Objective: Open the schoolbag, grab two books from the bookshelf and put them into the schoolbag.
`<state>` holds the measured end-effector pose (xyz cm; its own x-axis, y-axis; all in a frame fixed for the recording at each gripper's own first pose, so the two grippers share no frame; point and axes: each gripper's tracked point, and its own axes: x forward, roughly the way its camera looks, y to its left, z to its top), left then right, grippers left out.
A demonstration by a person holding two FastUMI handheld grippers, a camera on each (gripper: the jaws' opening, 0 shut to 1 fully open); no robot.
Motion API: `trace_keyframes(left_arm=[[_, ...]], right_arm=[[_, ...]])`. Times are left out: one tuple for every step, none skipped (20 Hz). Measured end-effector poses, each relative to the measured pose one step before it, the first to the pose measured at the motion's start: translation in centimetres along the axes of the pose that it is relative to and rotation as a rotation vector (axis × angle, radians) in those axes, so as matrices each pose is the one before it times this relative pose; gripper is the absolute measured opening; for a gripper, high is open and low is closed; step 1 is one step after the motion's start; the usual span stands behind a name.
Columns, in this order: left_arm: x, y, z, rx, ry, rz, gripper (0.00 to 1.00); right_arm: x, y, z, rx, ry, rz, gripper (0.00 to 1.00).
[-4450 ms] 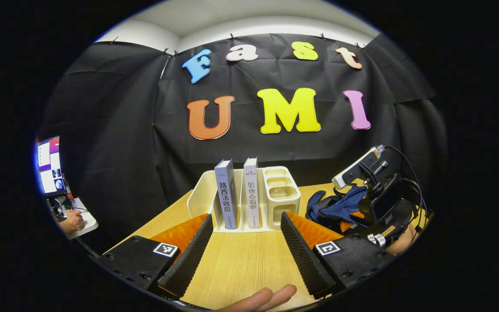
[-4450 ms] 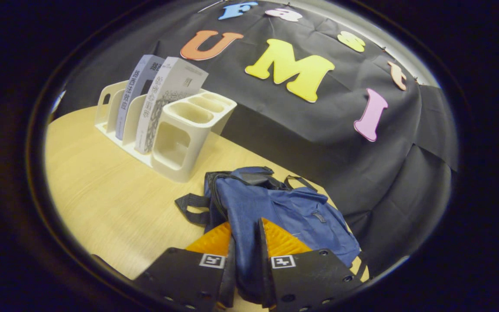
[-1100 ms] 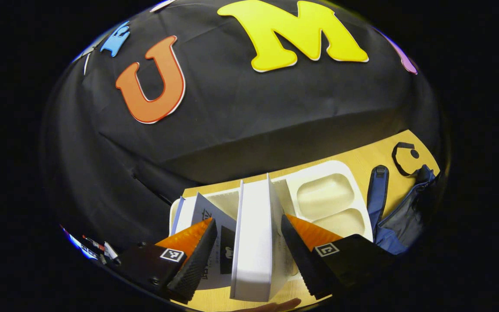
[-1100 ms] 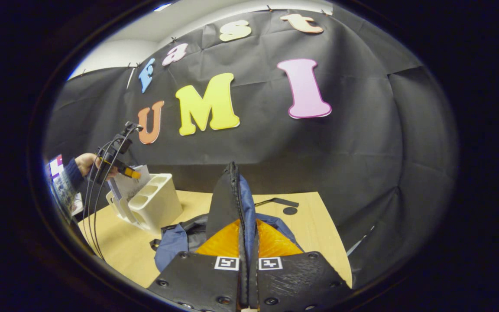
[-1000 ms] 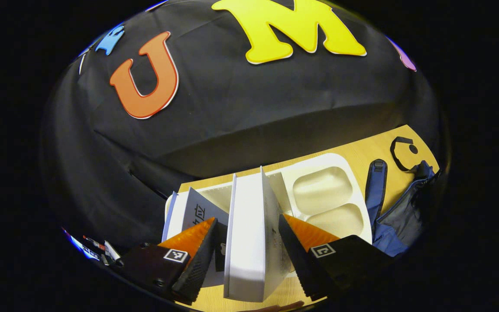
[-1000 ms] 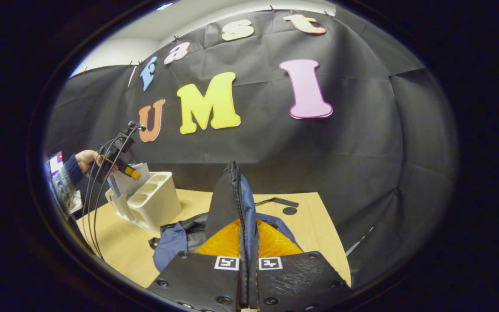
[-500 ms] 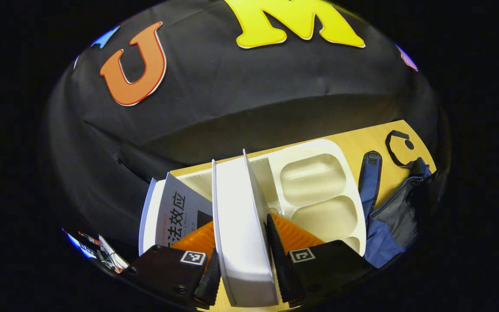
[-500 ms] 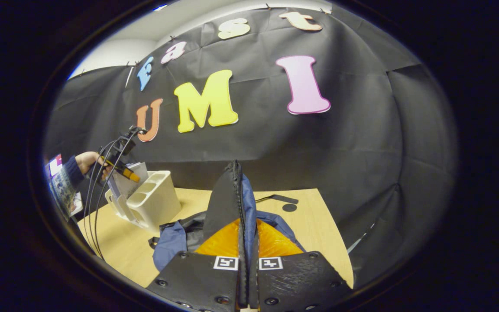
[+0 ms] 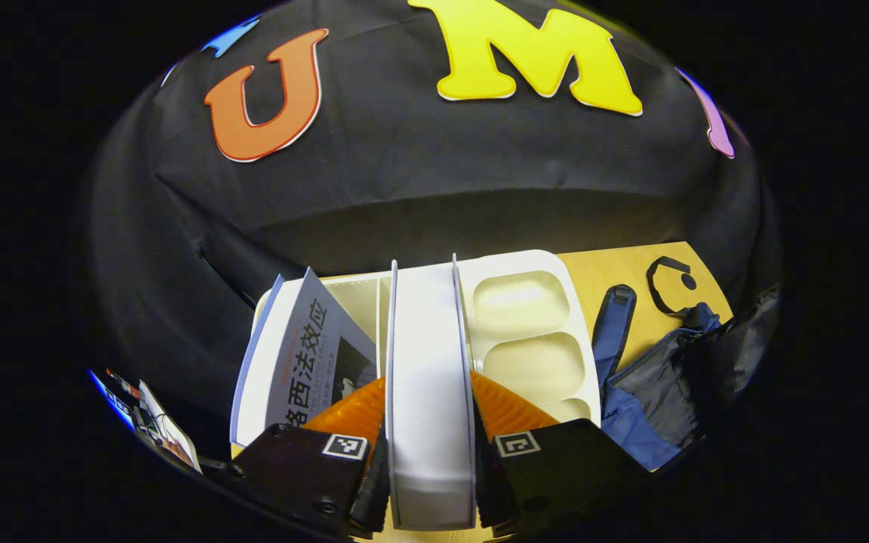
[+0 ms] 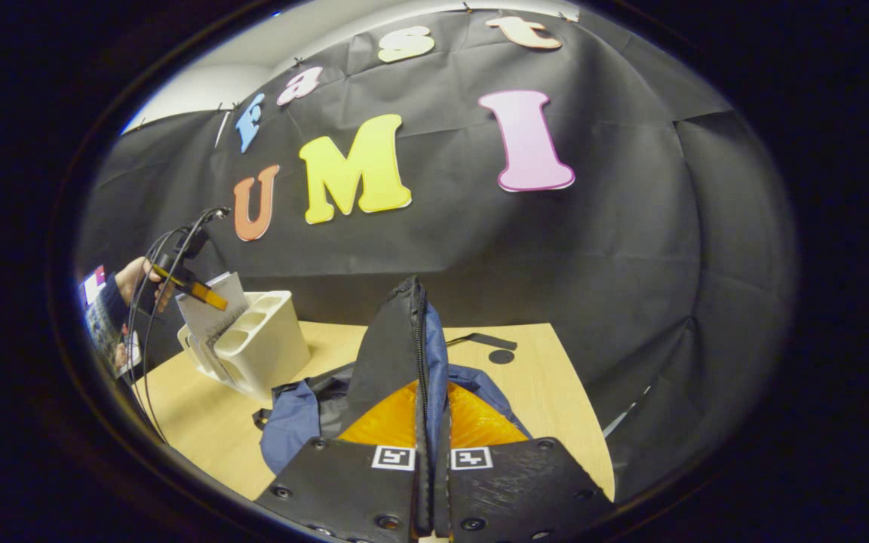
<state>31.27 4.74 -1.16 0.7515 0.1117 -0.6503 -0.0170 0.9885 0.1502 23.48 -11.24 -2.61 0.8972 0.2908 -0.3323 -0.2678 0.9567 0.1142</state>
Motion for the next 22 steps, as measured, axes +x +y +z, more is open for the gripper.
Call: trace_keyframes(left_arm=[[-0.568,0.318,-0.345,-0.01199,0.00193,-0.00931,0.47],[-0.597,0.439,-0.286,-0.00943,-0.00418,-0.00529,0.47],[-0.504,0.559,-0.214,-0.00810,-0.00271,0.00122,0.47],[-0.511,0.579,-0.448,-0.01209,-0.00188,0.00684,0.51],[-0.330,0.382,-0.430,-0.00821,-0.00141,-0.00643,0.47],[-0.530,0.215,-0.753,-0.02045,0.01158,-0.00756,0.47],[-0.473,0.076,-0.631,-0.02615,0.00688,-0.00960,0.47],[-0.449,0.014,-0.613,-0.02358,0.00103,-0.01597,0.47],[-0.621,-0.049,-0.482,-0.02402,-0.00525,-0.01388,0.47],[-0.662,-0.038,-0.468,-0.02540,-0.00750,-0.01567,0.43],[-0.728,-0.133,-0.424,-0.02989,-0.00985,-0.02176,0.47],[-0.676,-0.185,-0.647,-0.03502,-0.00524,-0.02438,0.43],[-0.701,-0.230,-0.634,-0.03352,-0.00200,-0.02757,0.47],[-0.653,-0.259,-0.631,-0.02565,-0.00301,-0.02704,0.47],[-0.659,0.175,-0.624,-0.00605,-0.00565,-0.01018,0.47],[-0.624,0.155,-0.565,-0.00744,-0.01227,-0.00809,0.47],[-0.614,0.070,-0.455,-0.01418,-0.01161,-0.00984,0.47],[-0.467,-0.006,-0.432,-0.02182,-0.01215,-0.01290,0.47],[-0.561,-0.047,-0.340,-0.02774,-0.00929,-0.01621,0.51],[-0.659,0.057,-0.377,-0.02961,-0.00775,-0.01774,0.51],[-0.505,-0.065,-0.367,-0.03364,-0.00734,-0.01770,0.51],[-0.430,-0.106,-0.486,-0.03518,-0.00507,-0.02195,0.51]], right_arm=[[0.122,0.106,-0.035,-0.00359,0.00142,0.00310,0.03],[-0.001,0.254,-0.135,-0.00032,0.00321,0.00524,0.03],[0.144,0.346,-0.035,0.00456,0.00465,0.00821,0.03],[0.139,0.147,-0.139,-0.00576,0.00072,-0.00158,0.02],[0.118,0.033,0.010,-0.00895,-0.00070,-0.00454,0.03],[0.055,0.221,-0.022,-0.00261,-0.00233,0.00134,0.03],[0.040,0.259,0.064,0.00342,-0.00057,0.00420,0.03],[0.061,0.185,-0.118,-0.00032,0.00039,-0.00028,0.03],[0.160,0.043,-0.176,-0.00506,0.00349,-0.00499,0.03],[0.112,0.006,-0.210,-0.00331,0.00378,-0.00257,0.03],[0.071,0.189,-0.109,-0.00160,0.00476,0.00048,0.03],[-0.028,0.141,-0.138,-0.00197,0.00335,-0.00141,0.03],[0.081,0.080,-0.030,-0.00257,0.00210,-0.00260,0.03],[0.075,0.088,-0.050,-0.00396,0.00223,-0.00306,0.03],[0.012,0.040,-0.033,-0.00660,0.00210,-0.00583,0.03],[0.065,0.038,-0.064,-0.00816,0.00166,-0.00768,0.03],[0.031,0.099,0.010,-0.00163,0.00278,-0.00487,0.03],[0.028,0.245,-0.077,0.00105,0.00345,0.00031,0.03],[0.084,0.216,0.027,-0.00165,0.00256,0.00017,0.03],[0.055,0.166,-0.161,-0.00432,0.00487,-0.00239,0.03],[0.082,0.147,-0.028,-0.00309,0.00418,-0.00164,0.03],[0.018,0.194,-0.055,-0.00251,0.00410,-0.00095,0.03]])
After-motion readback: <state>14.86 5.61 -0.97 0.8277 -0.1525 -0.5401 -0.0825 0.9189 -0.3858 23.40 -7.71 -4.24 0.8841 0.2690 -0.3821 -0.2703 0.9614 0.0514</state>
